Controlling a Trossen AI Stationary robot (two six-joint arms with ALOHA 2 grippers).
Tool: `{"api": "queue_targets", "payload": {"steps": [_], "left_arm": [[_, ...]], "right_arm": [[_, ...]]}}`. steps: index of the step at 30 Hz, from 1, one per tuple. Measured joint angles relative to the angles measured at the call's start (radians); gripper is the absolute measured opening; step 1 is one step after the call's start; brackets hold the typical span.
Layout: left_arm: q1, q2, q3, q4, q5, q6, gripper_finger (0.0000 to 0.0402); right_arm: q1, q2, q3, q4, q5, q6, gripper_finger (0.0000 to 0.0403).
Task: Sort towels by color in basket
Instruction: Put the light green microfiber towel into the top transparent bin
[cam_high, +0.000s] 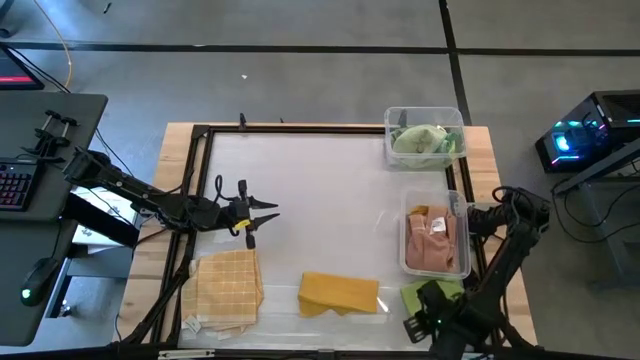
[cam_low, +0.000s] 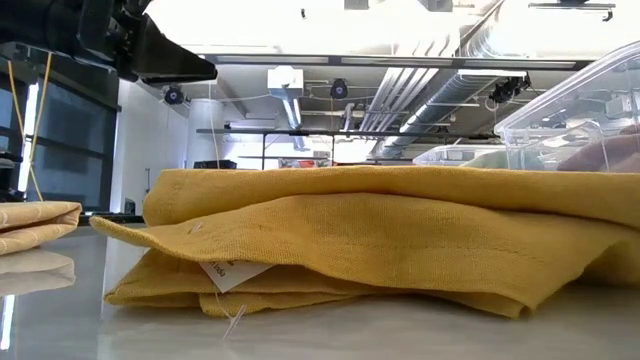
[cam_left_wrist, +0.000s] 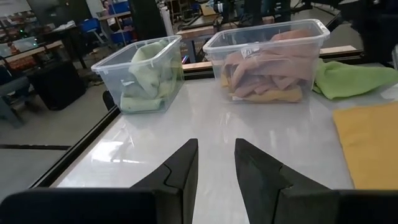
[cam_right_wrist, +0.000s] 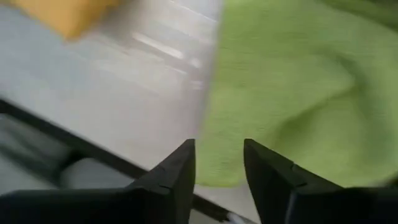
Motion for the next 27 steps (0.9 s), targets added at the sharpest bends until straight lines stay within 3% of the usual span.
{"api": "queue_targets", "payload": {"steps": [7,18,22,27], "left_arm": [[0.0,0.0,0.0,-0.002,0.034,0.0,0.0094],[0.0,0.0,0.0,-0.001,0.037,-0.011,0.0094],[0.0,0.0,0.0,-0.001,0.038,-0.019,0.0094],[0.0,0.0,0.0,-0.001,0.041,-0.028,0.0094]], "right_arm": [[0.001,0.0,-0.005,-0.076,-0.124,0.007,0.0204],[0.005,0.001,-0.262,0.246,-0.154,0.053,0.0208],[0.005,-0.008,-0.339,0.353,-0.155,0.047,0.0189],[0.019,-0.009,-0.375,0.427,-0.153,-0.017,0.0117]]}}
